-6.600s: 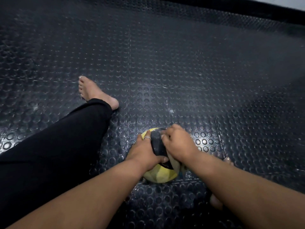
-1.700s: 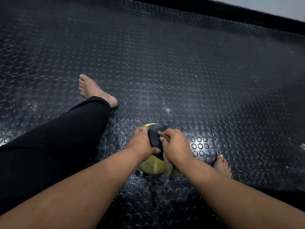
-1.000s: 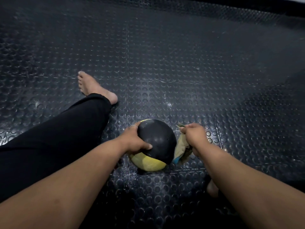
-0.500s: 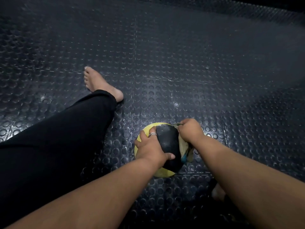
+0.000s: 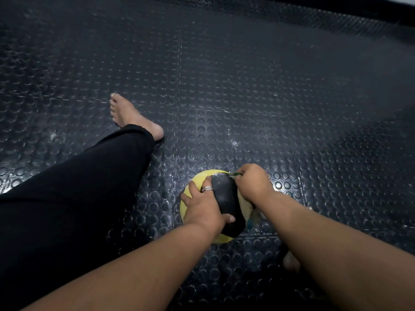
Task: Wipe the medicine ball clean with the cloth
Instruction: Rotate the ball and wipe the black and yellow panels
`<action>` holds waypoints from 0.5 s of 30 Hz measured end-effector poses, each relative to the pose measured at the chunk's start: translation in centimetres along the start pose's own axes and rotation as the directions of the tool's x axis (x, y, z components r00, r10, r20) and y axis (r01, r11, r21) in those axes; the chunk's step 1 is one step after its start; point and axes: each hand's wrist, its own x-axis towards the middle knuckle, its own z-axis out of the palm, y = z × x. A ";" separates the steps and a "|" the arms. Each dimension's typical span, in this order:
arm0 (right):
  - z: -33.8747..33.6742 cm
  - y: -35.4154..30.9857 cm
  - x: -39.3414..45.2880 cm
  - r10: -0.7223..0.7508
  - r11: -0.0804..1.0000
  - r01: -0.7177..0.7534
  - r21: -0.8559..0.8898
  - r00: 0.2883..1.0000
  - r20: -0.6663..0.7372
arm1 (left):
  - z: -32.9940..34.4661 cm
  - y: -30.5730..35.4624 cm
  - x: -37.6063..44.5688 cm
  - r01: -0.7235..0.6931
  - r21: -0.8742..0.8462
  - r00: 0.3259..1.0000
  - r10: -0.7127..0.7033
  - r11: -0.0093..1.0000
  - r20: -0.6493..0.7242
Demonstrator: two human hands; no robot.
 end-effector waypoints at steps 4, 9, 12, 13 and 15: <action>0.1 -0.9 1.0 -0.025 0.999 0.026 -0.045 0.999 0.032 | -0.2 -0.3 0.6 0.001 -0.019 1.000 -0.001 1.000 -0.009; 0.5 -1.2 -1.0 -0.144 0.981 0.145 -0.126 0.989 0.016 | -0.5 -1.1 1.4 0.027 -0.097 0.999 -0.029 0.995 -0.016; 0.3 -1.4 -0.8 -0.135 0.975 0.137 -0.173 0.991 0.028 | -0.7 -1.1 1.6 0.028 -0.087 1.000 -0.028 0.996 0.001; 0.3 -1.5 -0.5 -0.124 0.978 0.127 -0.165 0.992 0.028 | -0.8 -0.9 1.5 0.032 -0.080 0.999 -0.031 0.996 0.011; 0.4 -1.6 0.2 -0.118 0.984 0.121 -0.131 0.993 0.033 | -0.7 -0.7 1.0 0.027 -0.053 0.999 -0.025 0.998 0.035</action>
